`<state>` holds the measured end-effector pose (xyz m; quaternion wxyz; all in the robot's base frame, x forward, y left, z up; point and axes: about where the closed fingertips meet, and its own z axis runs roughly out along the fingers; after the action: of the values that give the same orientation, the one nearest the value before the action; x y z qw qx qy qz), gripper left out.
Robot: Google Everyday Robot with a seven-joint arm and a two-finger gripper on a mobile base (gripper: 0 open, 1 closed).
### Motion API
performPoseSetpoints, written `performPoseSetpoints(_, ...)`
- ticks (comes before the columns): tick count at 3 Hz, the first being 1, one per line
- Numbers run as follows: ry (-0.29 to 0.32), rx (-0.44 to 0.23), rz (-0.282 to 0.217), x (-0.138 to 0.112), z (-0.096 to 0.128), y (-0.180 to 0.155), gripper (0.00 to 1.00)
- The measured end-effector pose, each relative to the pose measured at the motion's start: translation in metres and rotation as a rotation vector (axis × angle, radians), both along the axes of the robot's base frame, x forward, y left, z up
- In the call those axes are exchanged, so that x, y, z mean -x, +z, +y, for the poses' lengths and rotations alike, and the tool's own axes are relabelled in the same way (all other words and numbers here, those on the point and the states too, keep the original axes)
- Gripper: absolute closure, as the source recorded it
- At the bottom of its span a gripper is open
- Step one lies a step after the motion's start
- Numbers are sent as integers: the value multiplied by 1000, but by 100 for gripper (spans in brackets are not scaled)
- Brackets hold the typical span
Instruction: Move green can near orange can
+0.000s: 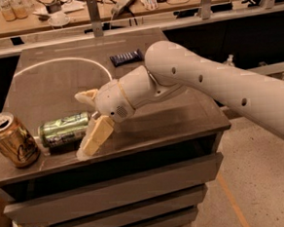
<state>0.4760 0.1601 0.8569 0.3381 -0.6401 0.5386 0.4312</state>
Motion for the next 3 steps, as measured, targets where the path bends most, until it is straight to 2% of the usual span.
performPoseSetpoints(2, -42, -13, -39, -12, -11, 4, 0)
performPoseSetpoints(3, -156, 4, -78, -33, -46, 10, 0)
